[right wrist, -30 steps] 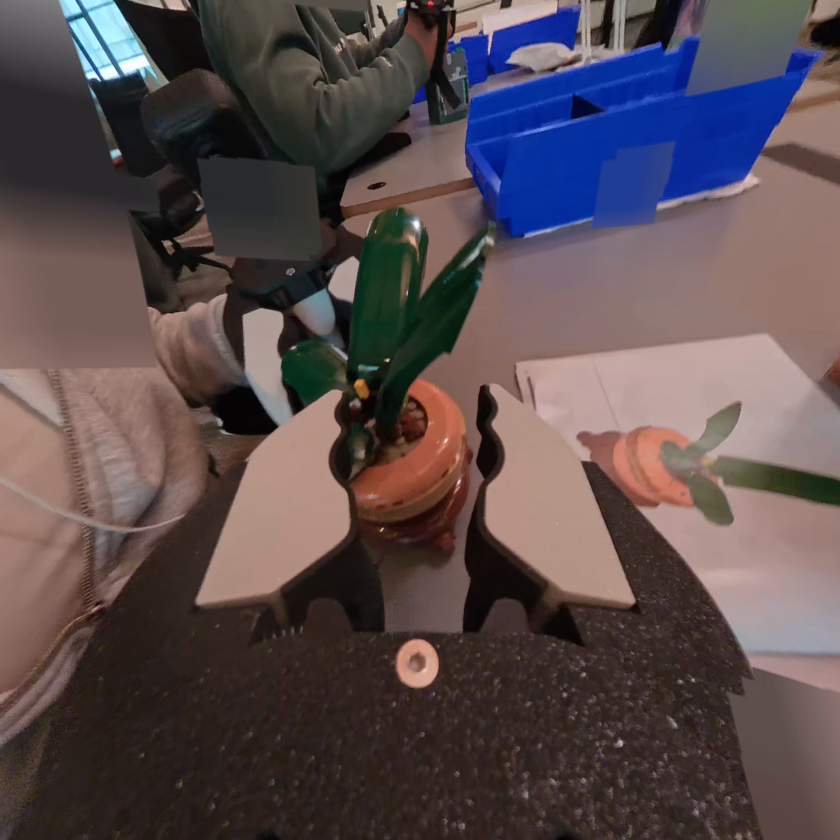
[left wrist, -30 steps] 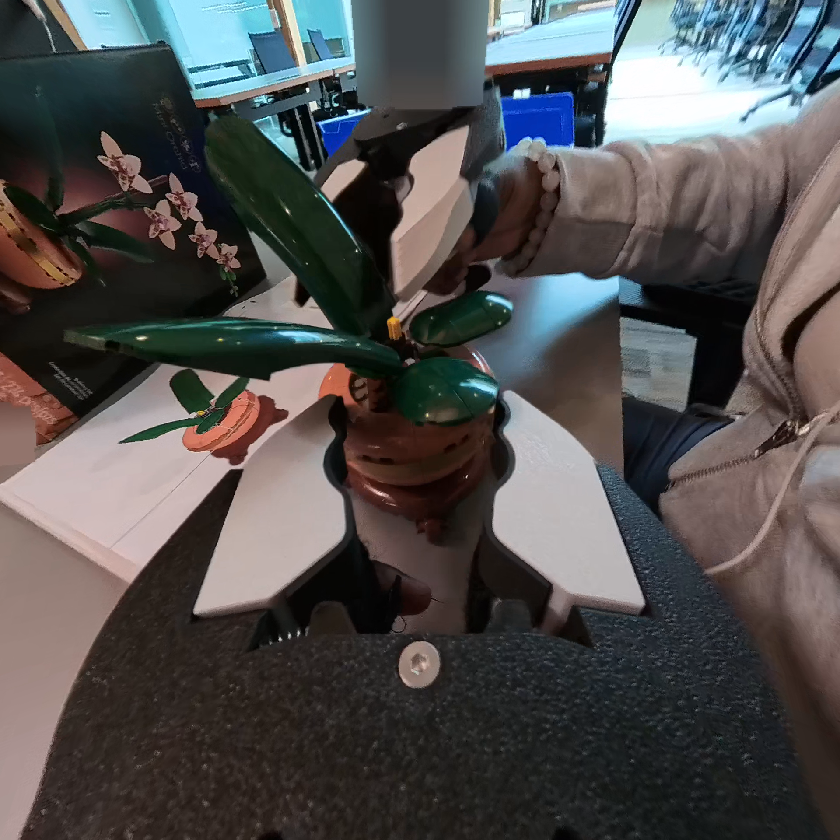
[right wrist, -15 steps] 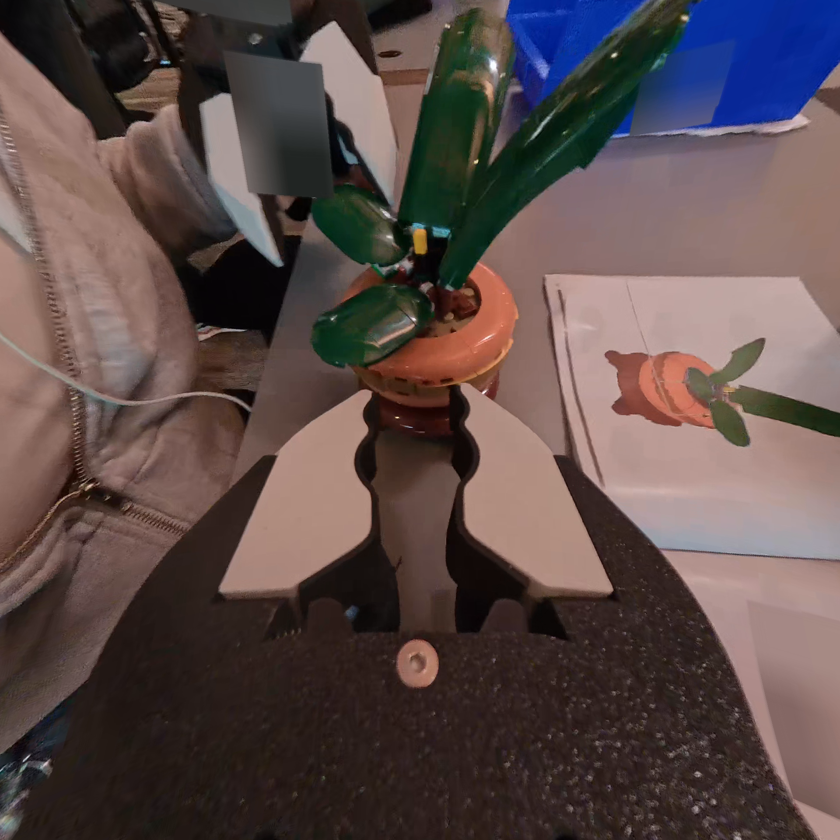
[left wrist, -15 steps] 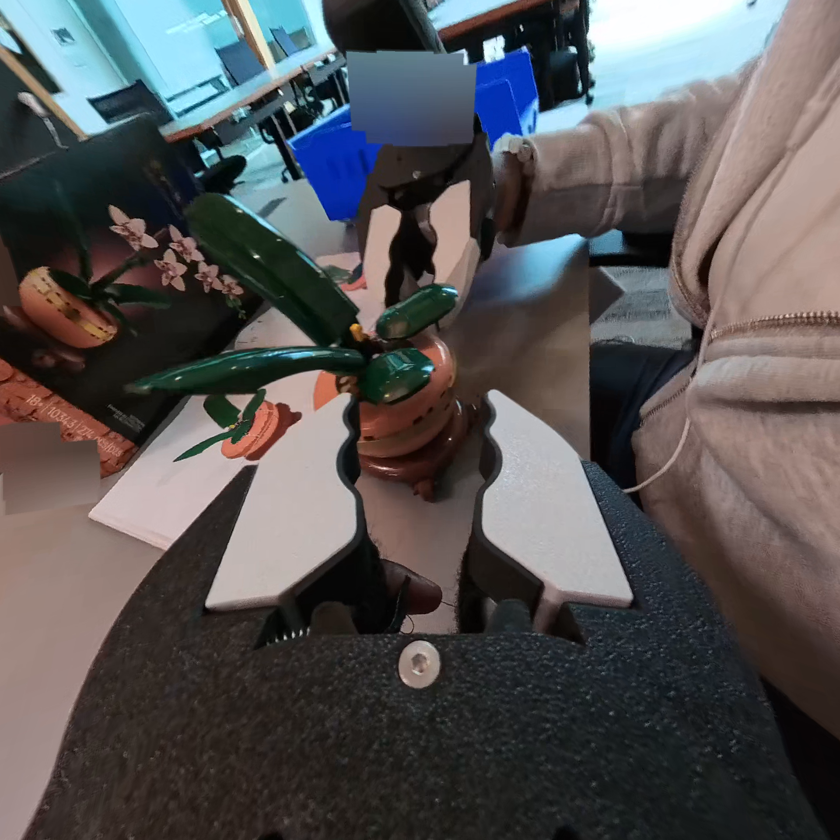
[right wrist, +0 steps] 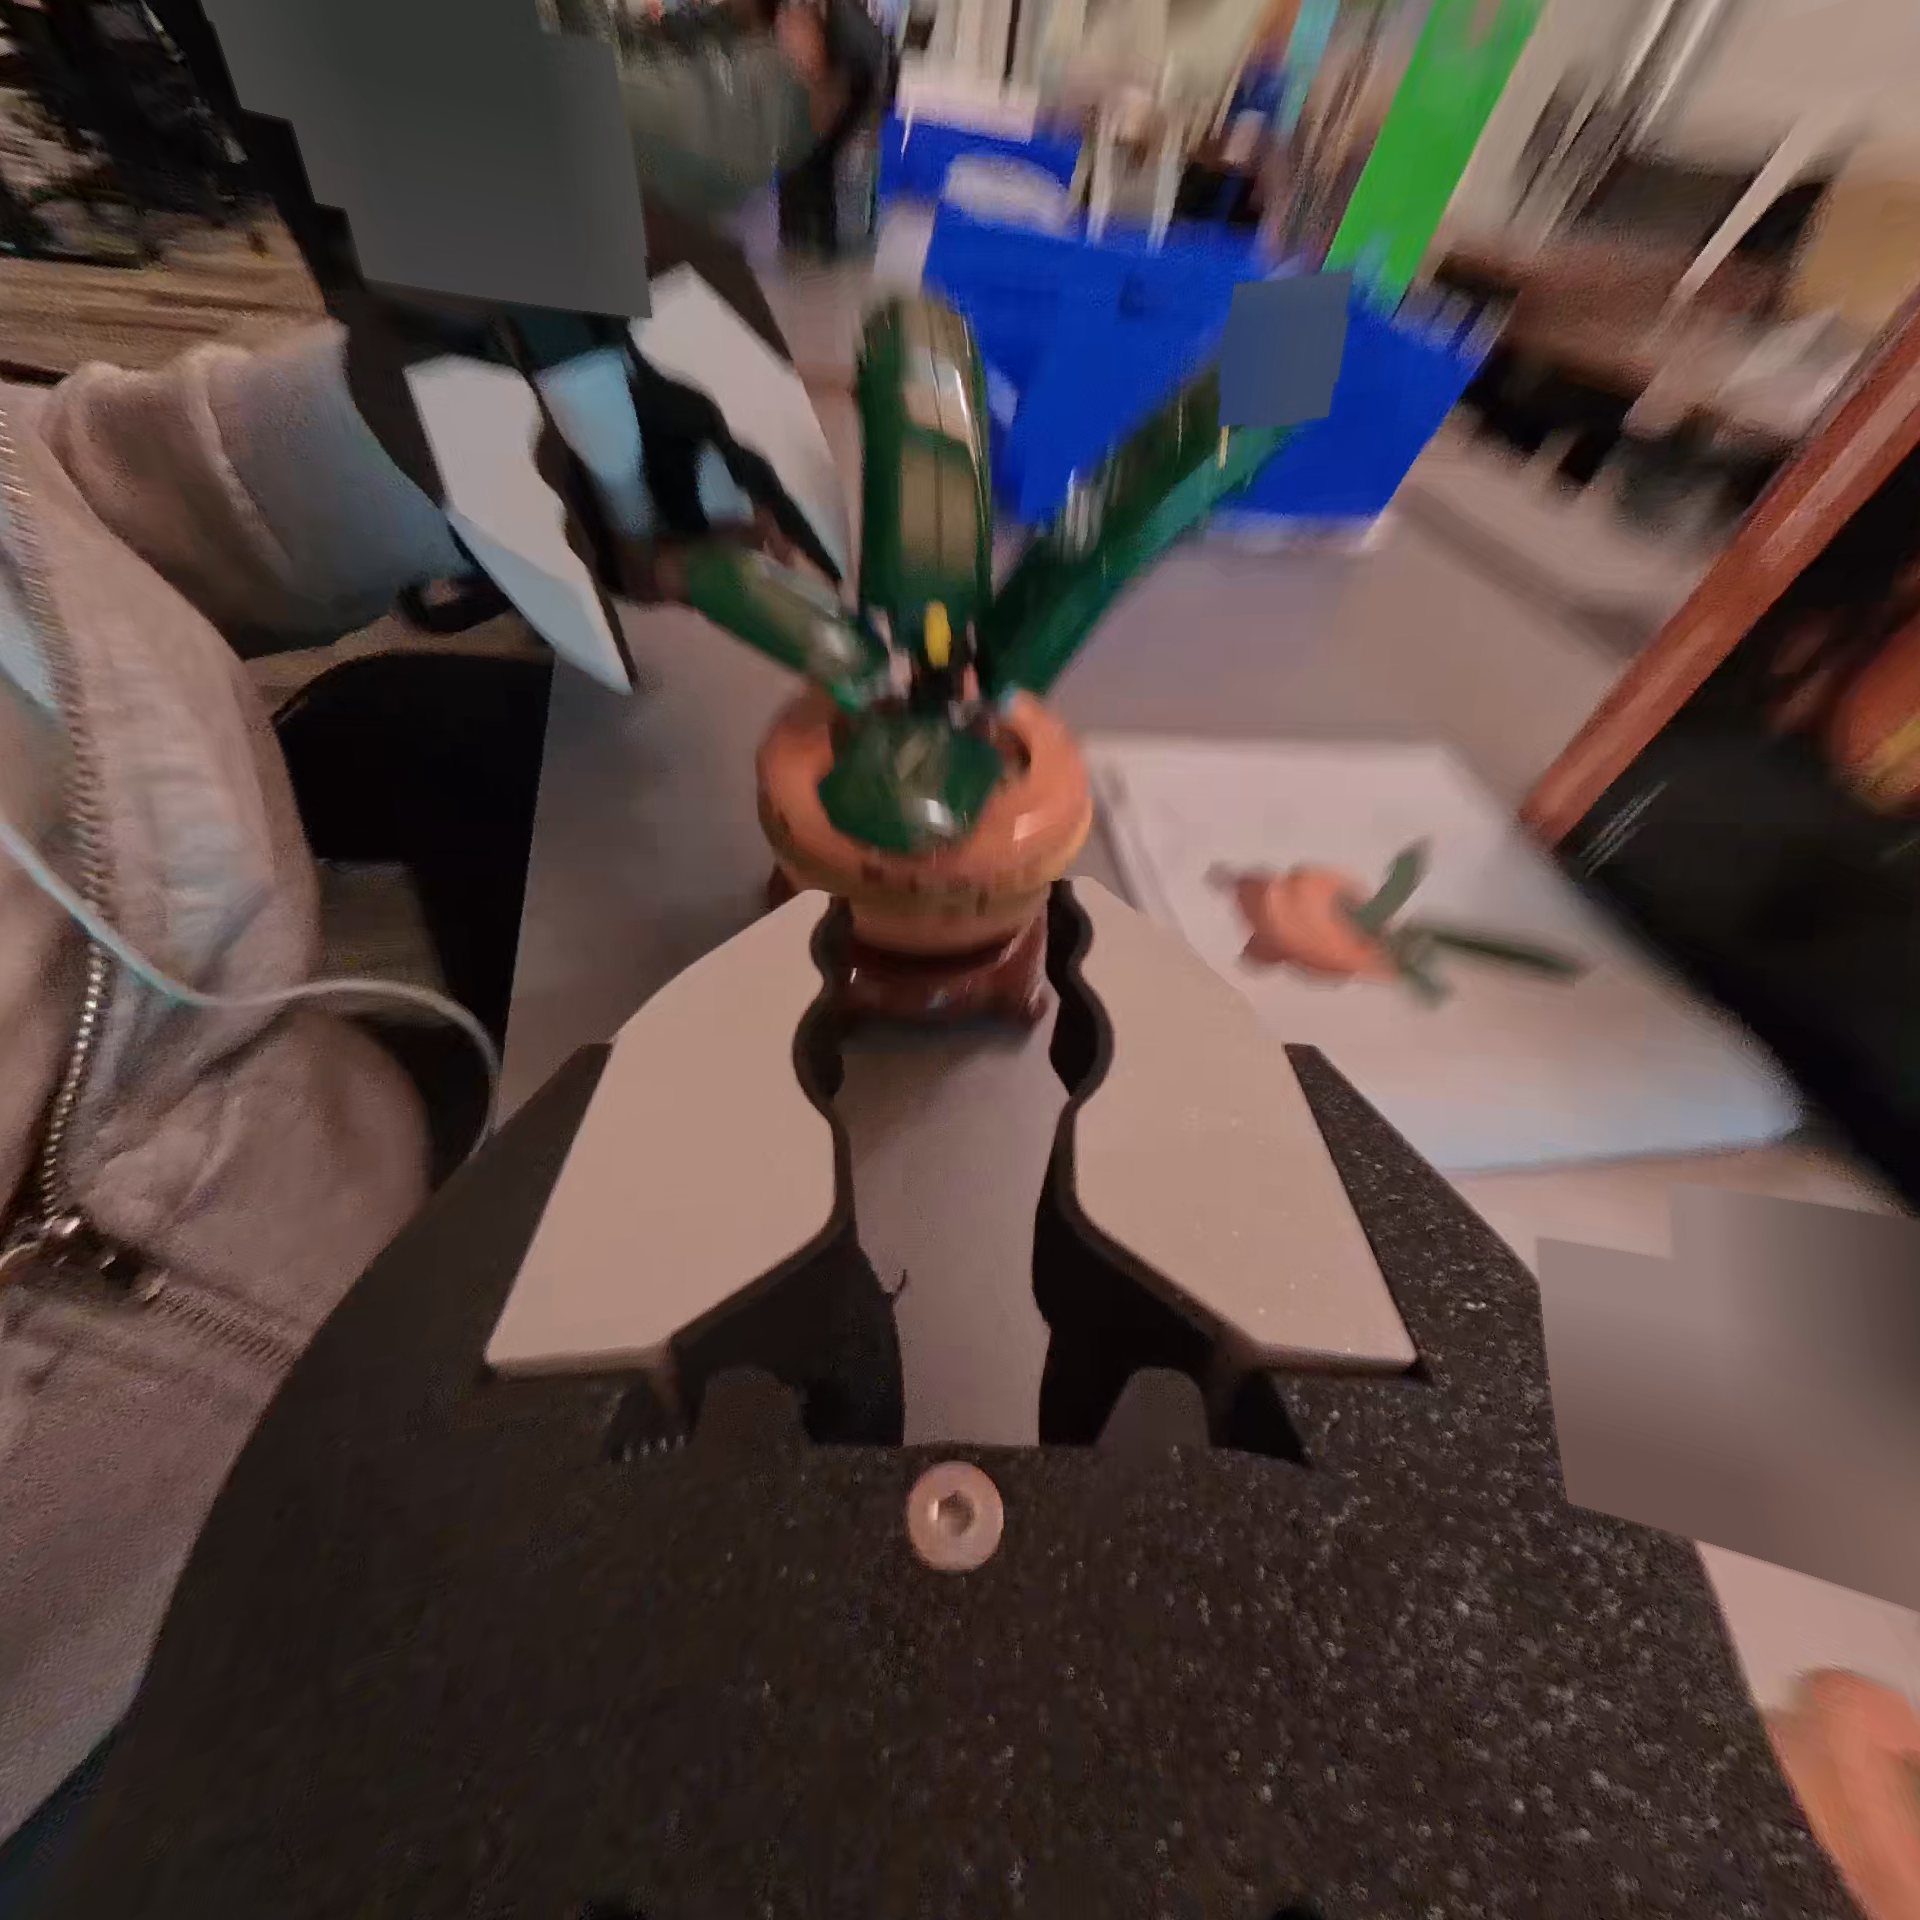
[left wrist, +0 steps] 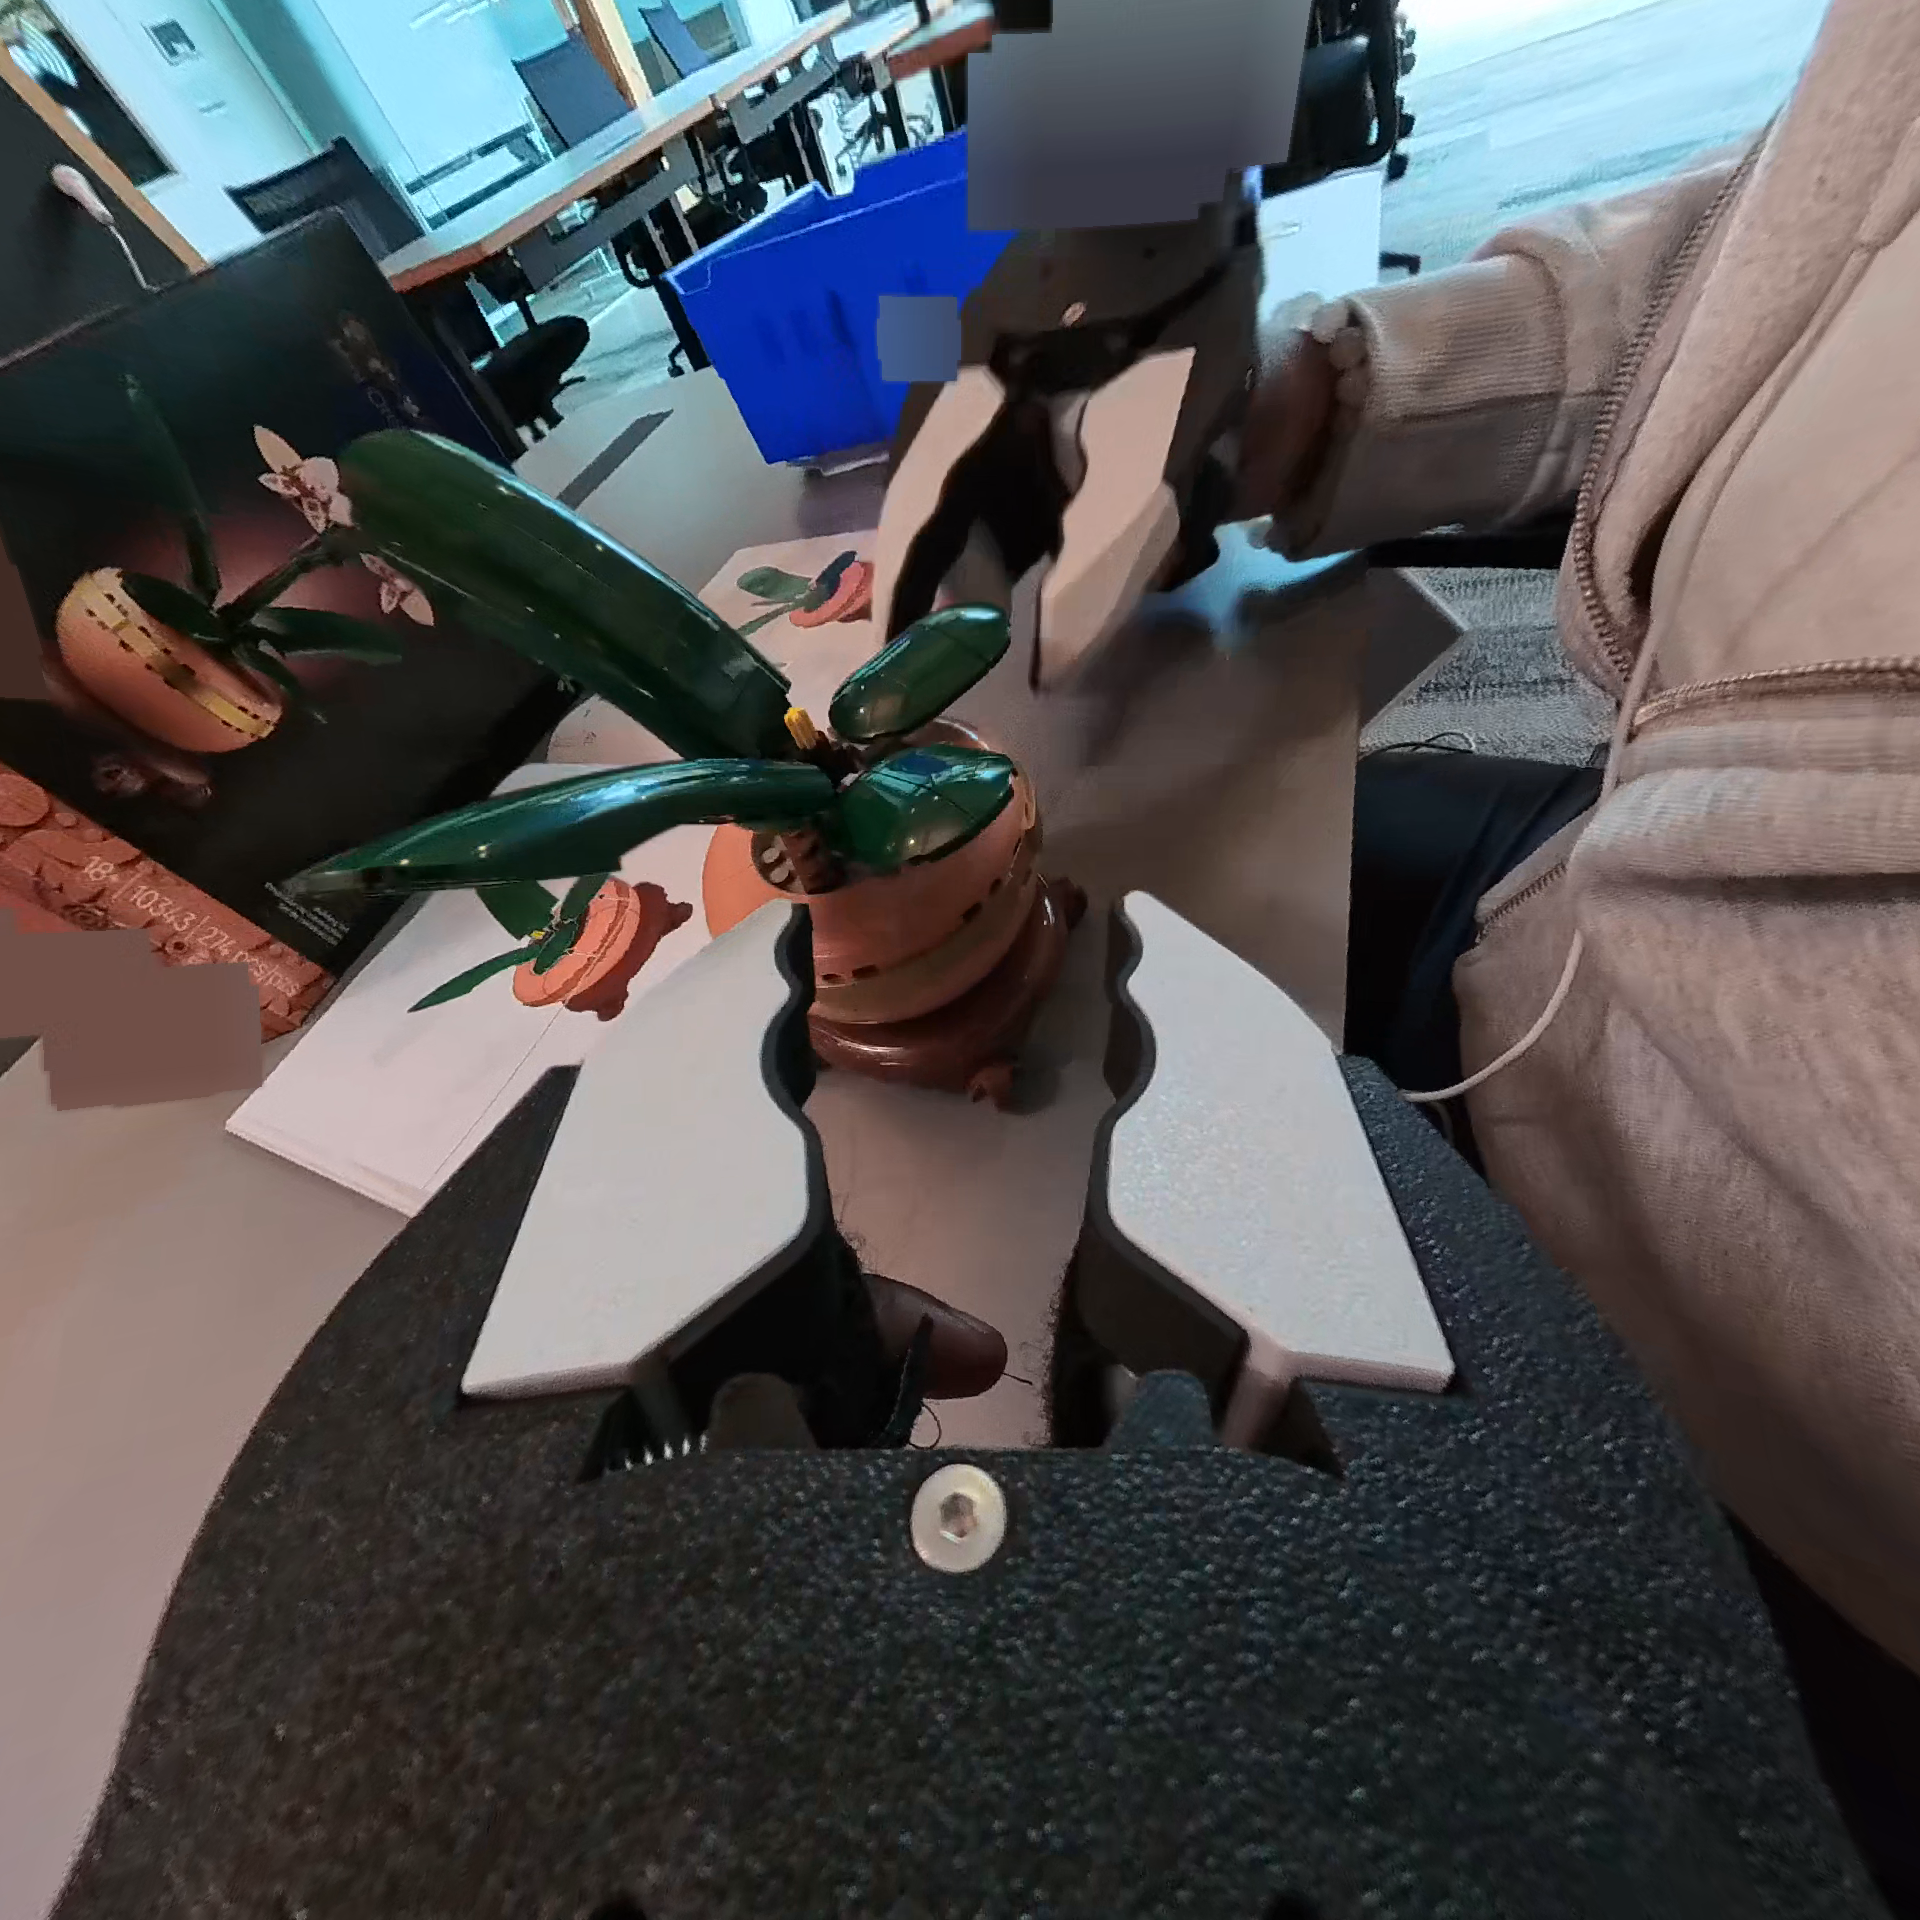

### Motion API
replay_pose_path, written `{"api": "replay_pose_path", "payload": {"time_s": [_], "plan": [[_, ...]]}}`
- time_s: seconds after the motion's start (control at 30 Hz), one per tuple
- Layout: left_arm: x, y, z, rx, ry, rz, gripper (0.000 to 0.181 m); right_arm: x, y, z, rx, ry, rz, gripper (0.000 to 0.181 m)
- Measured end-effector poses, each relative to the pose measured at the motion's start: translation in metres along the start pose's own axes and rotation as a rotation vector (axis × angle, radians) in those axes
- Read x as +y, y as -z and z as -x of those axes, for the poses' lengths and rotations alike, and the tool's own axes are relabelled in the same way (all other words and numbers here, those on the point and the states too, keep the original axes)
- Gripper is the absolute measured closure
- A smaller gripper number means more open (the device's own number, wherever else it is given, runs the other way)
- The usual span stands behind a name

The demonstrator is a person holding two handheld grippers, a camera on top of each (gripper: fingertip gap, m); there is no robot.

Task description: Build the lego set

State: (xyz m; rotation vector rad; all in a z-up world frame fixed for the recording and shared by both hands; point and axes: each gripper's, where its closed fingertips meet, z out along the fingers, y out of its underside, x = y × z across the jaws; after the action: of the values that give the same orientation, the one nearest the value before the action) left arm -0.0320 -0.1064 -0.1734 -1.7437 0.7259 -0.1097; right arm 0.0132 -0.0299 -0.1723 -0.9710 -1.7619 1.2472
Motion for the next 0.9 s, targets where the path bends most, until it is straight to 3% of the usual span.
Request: {"api": "replay_pose_path", "payload": {"time_s": [0.07,0.13,0.23,0.37,0.43,0.67,0.9], "plan": [[-0.004,0.004,0.003,-0.006,0.002,-0.019,0.127,-0.035,0.007,0.013,0.121,0.278,-0.108,0.153],[-0.013,0.011,0.009,-0.002,0.050,-0.066,0.124,-0.055,-0.006,0.036,0.170,0.552,-0.122,0.157],[-0.024,0.022,0.024,0.022,0.203,-0.163,0.122,-0.051,-0.042,0.053,0.131,0.706,-0.021,0.152],[-0.025,0.025,0.049,-0.031,0.357,-0.229,0.124,-0.040,-0.068,0.041,0.208,0.918,0.095,0.155],[-0.021,0.021,0.059,-0.068,0.387,-0.226,0.128,-0.038,-0.072,0.035,0.255,0.949,0.116,0.171],[-0.025,0.009,0.066,-0.051,0.355,-0.261,0.140,-0.039,-0.063,0.034,0.112,0.849,-0.031,0.172],[-0.025,0.009,0.063,-0.002,0.293,-0.277,0.141,-0.038,-0.053,0.036,-0.083,0.757,-0.146,0.172]]}}
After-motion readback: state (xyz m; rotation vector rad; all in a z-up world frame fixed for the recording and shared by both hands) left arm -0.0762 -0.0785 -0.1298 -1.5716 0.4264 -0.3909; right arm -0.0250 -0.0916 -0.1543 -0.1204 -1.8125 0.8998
